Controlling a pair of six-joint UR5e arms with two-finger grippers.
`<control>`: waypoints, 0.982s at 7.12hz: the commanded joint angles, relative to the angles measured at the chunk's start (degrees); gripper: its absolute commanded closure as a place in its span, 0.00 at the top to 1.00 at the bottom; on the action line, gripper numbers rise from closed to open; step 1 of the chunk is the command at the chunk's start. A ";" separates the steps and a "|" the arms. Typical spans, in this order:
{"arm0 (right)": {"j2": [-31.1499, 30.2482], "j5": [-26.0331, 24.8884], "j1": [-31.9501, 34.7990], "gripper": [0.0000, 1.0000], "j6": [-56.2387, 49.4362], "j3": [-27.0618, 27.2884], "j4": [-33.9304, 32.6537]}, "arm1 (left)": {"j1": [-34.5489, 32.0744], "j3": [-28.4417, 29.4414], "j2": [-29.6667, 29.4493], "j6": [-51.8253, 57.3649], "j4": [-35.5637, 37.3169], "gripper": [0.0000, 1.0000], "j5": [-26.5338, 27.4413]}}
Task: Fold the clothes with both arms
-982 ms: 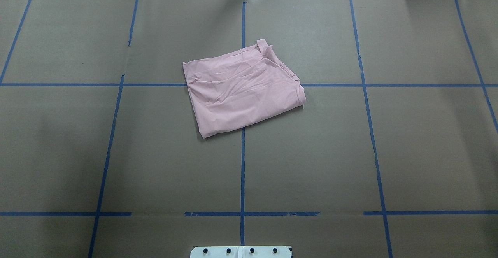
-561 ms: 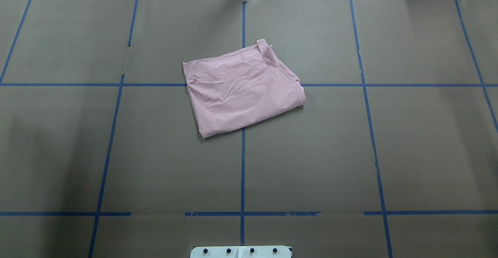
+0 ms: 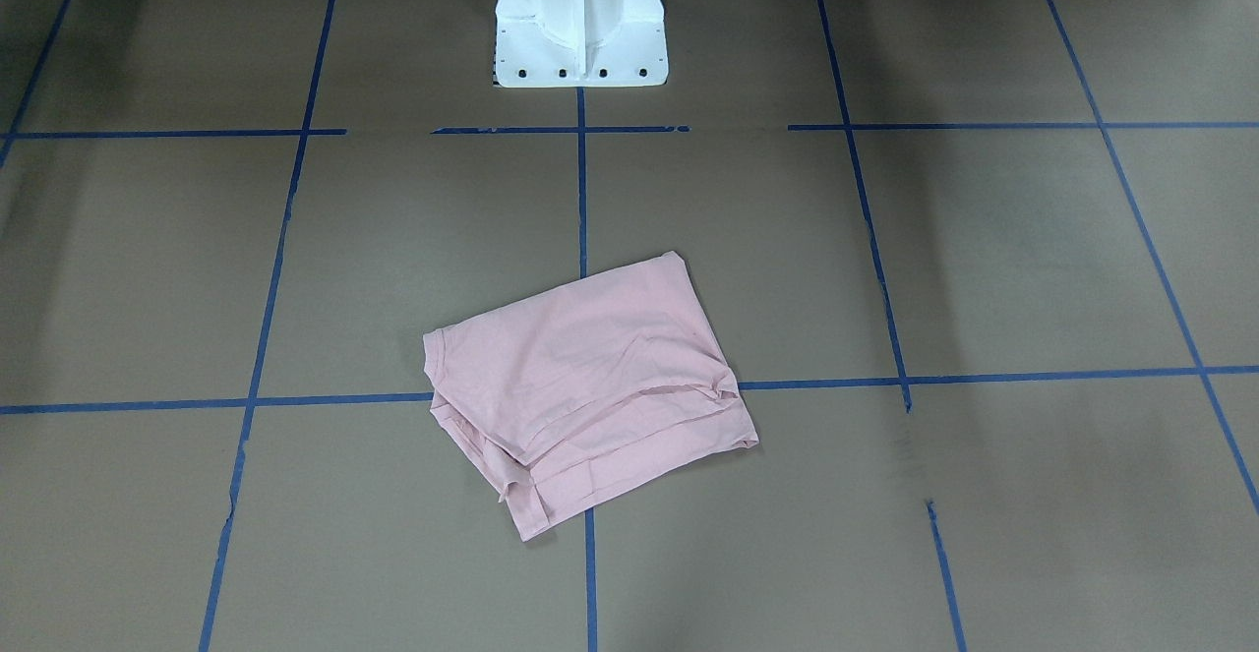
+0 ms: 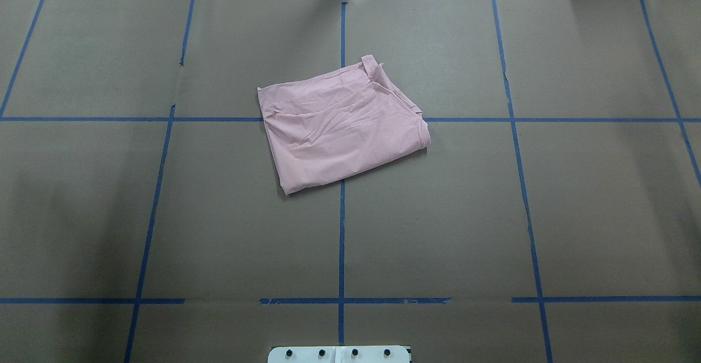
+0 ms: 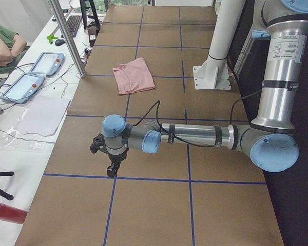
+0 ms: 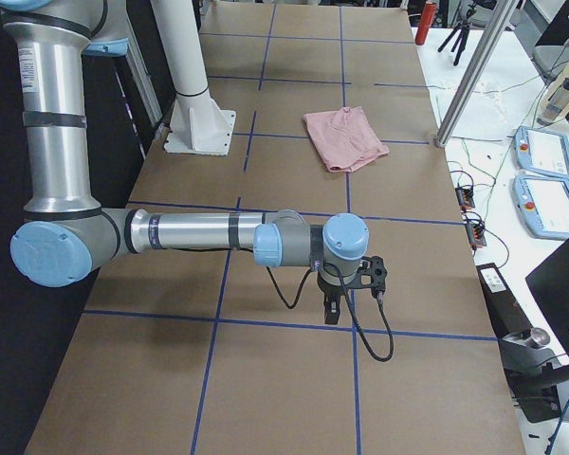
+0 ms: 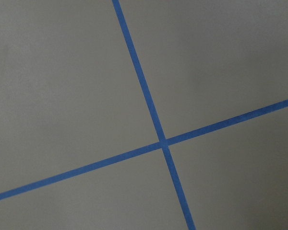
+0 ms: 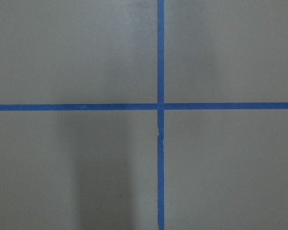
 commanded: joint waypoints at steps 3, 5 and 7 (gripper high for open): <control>0.00 -0.55 -0.69 1.00 0.35 -0.02 0.04 | -3.16 -0.95 2.44 7.72 4.16 1.00 -0.45; 0.08 -0.47 -1.22 1.00 0.35 -0.19 0.04 | -3.95 -1.04 2.53 7.64 4.25 1.00 -0.54; 0.08 -0.55 -1.22 1.00 0.35 -0.19 0.04 | -3.95 -1.13 2.62 7.64 4.25 1.00 -0.62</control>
